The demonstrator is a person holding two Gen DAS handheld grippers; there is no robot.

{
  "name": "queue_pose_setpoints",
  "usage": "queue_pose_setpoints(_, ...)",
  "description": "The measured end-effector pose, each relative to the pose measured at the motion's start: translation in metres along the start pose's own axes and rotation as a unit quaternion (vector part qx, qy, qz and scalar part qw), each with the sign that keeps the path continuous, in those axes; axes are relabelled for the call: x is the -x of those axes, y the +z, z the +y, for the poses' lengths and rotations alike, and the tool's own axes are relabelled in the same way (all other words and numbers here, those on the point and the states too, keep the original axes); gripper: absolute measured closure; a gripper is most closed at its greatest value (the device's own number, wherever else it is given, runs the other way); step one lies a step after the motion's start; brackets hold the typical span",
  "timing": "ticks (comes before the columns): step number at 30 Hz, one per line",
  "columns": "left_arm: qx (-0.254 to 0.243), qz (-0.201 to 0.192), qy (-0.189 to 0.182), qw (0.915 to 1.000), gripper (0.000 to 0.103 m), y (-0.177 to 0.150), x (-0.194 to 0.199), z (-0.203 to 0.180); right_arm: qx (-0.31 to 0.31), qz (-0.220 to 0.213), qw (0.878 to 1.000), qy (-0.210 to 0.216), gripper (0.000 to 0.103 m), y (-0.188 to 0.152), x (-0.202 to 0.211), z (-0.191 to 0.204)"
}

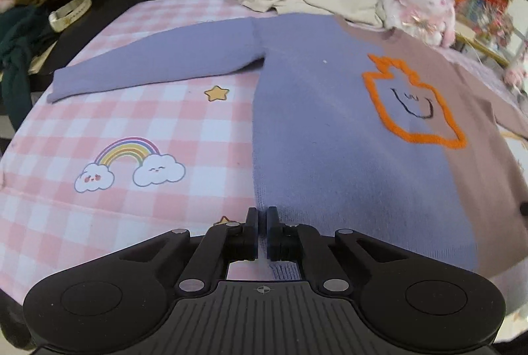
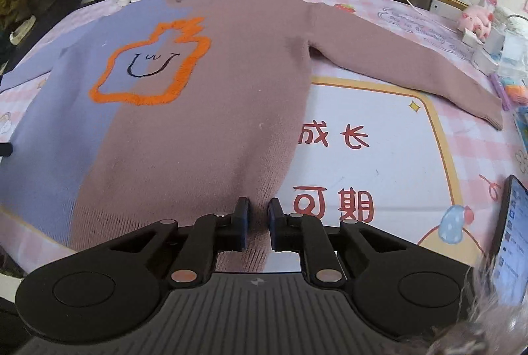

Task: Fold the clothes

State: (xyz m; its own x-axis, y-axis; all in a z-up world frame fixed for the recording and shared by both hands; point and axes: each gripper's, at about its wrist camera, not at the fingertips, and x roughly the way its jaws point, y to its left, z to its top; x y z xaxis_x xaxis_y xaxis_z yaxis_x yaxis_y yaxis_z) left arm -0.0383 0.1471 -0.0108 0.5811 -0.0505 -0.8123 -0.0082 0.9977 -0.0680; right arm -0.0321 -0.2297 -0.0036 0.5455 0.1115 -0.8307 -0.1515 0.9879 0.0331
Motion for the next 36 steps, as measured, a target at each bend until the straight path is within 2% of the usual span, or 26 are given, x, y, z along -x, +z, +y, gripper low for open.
queue_pose_setpoints(4, 0.001, 0.006, -0.004, 1.0000, 0.100, 0.000, 0.002, -0.001, -0.005, 0.002, 1.000, 0.006, 0.084, -0.002, 0.001, -0.002)
queue_pose_setpoints(13, 0.027, 0.004, -0.018, 0.9995, 0.099, -0.001, 0.002, 0.005, -0.040, 0.016, 0.999, 0.027, 0.078, 0.000, -0.002, -0.017)
queue_pose_setpoints(14, 0.028, 0.004, -0.018, 0.9994, 0.099, -0.001, 0.001, 0.005, -0.040, 0.018, 0.999, 0.031, 0.081, 0.000, -0.001, -0.017)
queue_pose_setpoints(15, 0.029, 0.003, -0.017, 0.9994, 0.099, 0.000, 0.000, 0.005, -0.038, 0.022, 0.998, 0.040, 0.088, 0.000, -0.001, -0.017)
queue_pose_setpoints(18, 0.031, 0.000, -0.010, 0.9995, 0.099, 0.002, -0.002, 0.005, -0.035, 0.023, 0.998, 0.048, 0.091, 0.002, -0.001, -0.016)
queue_pose_setpoints(22, 0.028, -0.001, -0.006, 0.9996, 0.099, 0.003, -0.004, 0.000, -0.045, 0.008, 0.998, 0.033, 0.091, 0.002, -0.003, -0.017)
queue_pose_setpoints(24, 0.022, -0.001, -0.002, 0.9997, 0.099, 0.003, -0.003, -0.003, -0.029, 0.007, 0.999, 0.029, 0.091, -0.001, -0.001, -0.013)
queue_pose_setpoints(30, 0.033, 0.002, -0.001, 0.9995, 0.099, 0.001, -0.002, -0.002, -0.009, 0.008, 0.999, 0.030, 0.091, -0.005, 0.003, -0.009)
queue_pose_setpoints(36, 0.026, 0.003, 0.003, 0.9996, 0.099, 0.002, -0.003, -0.007, -0.020, 0.007, 0.999, 0.028, 0.092, -0.005, 0.005, -0.016)
